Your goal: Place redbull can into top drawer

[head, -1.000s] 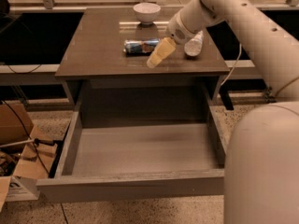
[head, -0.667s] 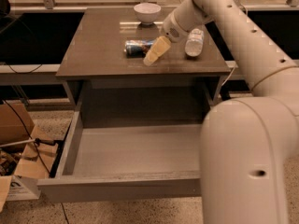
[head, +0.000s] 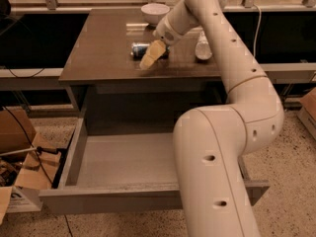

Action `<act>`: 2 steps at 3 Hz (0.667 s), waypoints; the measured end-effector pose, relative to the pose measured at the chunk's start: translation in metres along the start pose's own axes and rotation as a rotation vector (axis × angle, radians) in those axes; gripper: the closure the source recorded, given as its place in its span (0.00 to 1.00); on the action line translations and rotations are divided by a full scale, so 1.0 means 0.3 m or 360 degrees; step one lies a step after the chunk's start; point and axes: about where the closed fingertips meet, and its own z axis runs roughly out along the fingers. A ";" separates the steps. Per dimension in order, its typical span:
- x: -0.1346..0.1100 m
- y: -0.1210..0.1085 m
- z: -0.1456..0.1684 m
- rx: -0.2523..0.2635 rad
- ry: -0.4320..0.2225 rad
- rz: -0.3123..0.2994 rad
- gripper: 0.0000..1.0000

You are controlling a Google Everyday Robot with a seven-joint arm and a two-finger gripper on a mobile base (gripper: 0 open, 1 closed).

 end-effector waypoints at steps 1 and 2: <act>-0.008 -0.002 0.047 -0.0025 0.0014 -0.0021 0.18; 0.008 -0.004 0.064 -0.0040 0.0009 -0.0008 0.42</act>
Offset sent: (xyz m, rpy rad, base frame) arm 0.0497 -0.0067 0.0008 0.0025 0.0331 0.0208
